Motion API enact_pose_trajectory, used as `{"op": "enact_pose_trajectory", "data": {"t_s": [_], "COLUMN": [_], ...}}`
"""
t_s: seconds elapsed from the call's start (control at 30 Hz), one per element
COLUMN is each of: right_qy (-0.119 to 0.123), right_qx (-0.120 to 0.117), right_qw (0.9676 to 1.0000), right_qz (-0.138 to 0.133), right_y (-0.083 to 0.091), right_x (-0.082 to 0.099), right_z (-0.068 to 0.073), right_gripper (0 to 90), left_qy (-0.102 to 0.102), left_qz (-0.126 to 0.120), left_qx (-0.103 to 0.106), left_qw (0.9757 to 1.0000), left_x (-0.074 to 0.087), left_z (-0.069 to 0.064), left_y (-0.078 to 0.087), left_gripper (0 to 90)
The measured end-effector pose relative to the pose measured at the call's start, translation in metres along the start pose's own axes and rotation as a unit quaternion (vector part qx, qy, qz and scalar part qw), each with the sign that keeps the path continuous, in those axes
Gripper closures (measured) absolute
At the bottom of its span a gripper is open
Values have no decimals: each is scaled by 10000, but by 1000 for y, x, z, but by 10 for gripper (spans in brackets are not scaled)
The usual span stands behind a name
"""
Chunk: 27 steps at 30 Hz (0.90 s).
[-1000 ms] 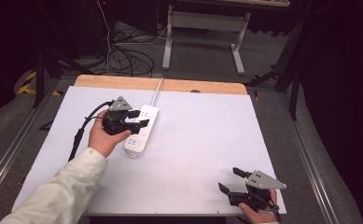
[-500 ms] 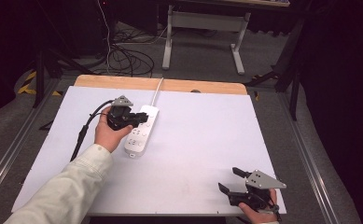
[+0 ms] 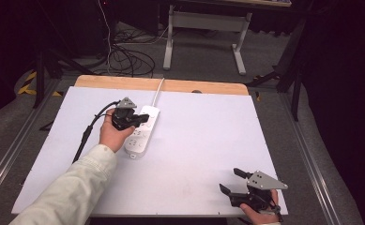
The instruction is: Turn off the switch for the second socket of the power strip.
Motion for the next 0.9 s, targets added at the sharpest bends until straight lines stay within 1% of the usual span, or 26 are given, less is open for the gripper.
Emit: {"op": "enact_pose_trajectory", "data": {"t_s": [0.13,0.17,0.2,0.27,0.3,0.33,0.4,0.43,0.47,0.53,0.63,0.77,0.83,0.9], "right_qy": [-1,3,11,22,24,11,13,12,11,14,9,1,1,4], "right_qx": [0,-2,4,-4,-3,-9,-6,-8,-8,-13,-17,-31,-35,-33], "right_qw": [10000,10000,10000,10000,10000,10000,10000,10000,10000,10000,10000,10000,10000,10000], "right_qz": [8,11,18,19,18,14,16,19,19,21,23,30,29,30], "right_y": [0,0,-1,-1,-1,-1,-1,-1,-1,-1,-1,-1,-2,-2], "right_x": [0,0,0,0,0,0,0,0,1,1,1,1,1,1], "right_z": [0,0,0,0,0,0,0,0,-1,-1,-1,0,0,-1], "right_gripper": [226,226,226,226,226,226,226,226,226,226,226,226,226,226], "left_qy": [33,108,108,56,93,-10,104,75,113,151,158,76,96,63], "left_qz": [67,99,99,170,217,220,274,291,303,329,337,406,432,441], "left_qx": [-64,-77,-77,-133,-118,-196,-149,-169,-127,-121,-111,-121,-106,-114], "left_qw": [10000,9999,9999,9998,9997,9996,9995,9994,9994,9993,9992,9991,9990,9989], "left_x": [3,4,4,6,8,9,11,11,12,13,13,15,16,17], "left_z": [2,3,3,5,4,6,5,6,6,5,5,4,3,3], "left_y": [-6,-9,-9,-14,-15,-17,-19,-20,-21,-22,-24,-26,-27,-28], "left_gripper": [900,900,899,899,899,900,900,899,899,900,900,900,899,900]}}
Point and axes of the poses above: each handheld gripper's, and its own axes: y roughly backward along the jaws, x roughly out of its underside, z roughly to its left, the point moved 7 cm from there along -y, roughly forward along the jaws, and after that the axes turned 12 degrees about -x, right-handed, at the moved point
